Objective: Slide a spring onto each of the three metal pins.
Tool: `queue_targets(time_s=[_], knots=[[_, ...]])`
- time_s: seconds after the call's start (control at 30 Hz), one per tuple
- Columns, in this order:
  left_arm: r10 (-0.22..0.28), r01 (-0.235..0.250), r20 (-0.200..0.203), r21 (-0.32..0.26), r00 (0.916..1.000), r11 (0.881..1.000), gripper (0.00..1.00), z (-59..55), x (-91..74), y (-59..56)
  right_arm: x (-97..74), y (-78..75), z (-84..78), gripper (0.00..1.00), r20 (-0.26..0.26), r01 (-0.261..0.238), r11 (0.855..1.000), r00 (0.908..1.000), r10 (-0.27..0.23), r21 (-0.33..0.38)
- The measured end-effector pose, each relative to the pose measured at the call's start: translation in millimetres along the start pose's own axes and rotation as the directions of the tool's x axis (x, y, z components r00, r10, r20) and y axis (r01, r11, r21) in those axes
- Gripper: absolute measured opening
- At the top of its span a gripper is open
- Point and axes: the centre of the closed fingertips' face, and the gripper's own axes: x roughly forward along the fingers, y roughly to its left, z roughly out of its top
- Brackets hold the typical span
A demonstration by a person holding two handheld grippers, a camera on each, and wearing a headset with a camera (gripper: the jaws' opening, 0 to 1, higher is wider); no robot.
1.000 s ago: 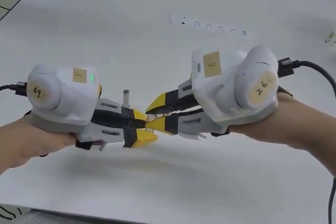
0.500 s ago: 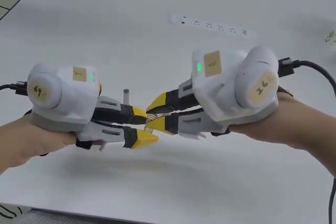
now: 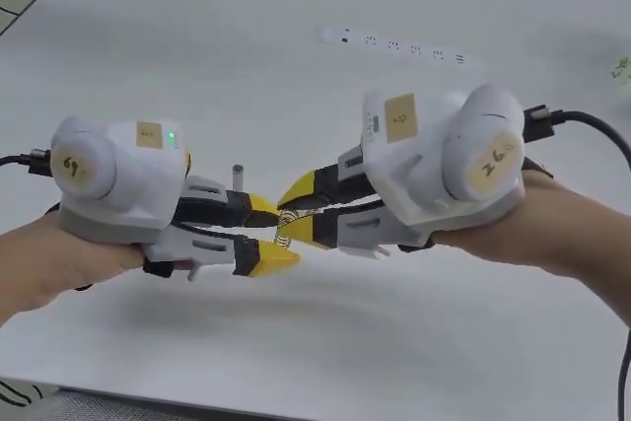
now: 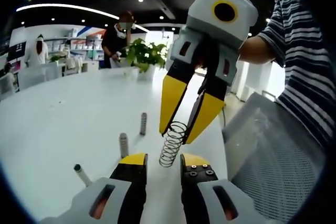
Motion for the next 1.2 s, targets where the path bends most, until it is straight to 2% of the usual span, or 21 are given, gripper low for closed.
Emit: queue_targets(time_s=[0.4, 0.57, 0.87, 1.2], knots=[[0.06, -0.059, 0.003, -0.025, 0.9982, 0.998, 0.23, -6.4, -17.1, 11.1, -1.5, -7.6, -2.7, 0.07, -0.004, 0.016, 1.0, 0.9999, -0.016, 0.004], [0.086, -0.086, 0.009, -0.036, 0.9962, 0.996, 0.29, -8.8, -25.2, 14.8, -2.5, -10.1, -4.3, 0.07, -0.005, 0.024, 1.0, 0.9997, -0.024, 0.011], [0.14, -0.139, 0.012, -0.056, 0.9901, 0.989, 0.49, -17.3, -41.2, 17.3, -1.1, -15.7, -8.9, 0.07, -0.004, 0.043, 0.999, 0.9991, -0.043, 0.031], [0.225, -0.224, 0.008, -0.08, 0.9743, 0.971, 0.67, -31.6, -67.7, 34.5, 3.7, -20.6, -10.1, 0.07, -0.008, 0.048, 0.998, 0.9988, -0.047, 0.037]])
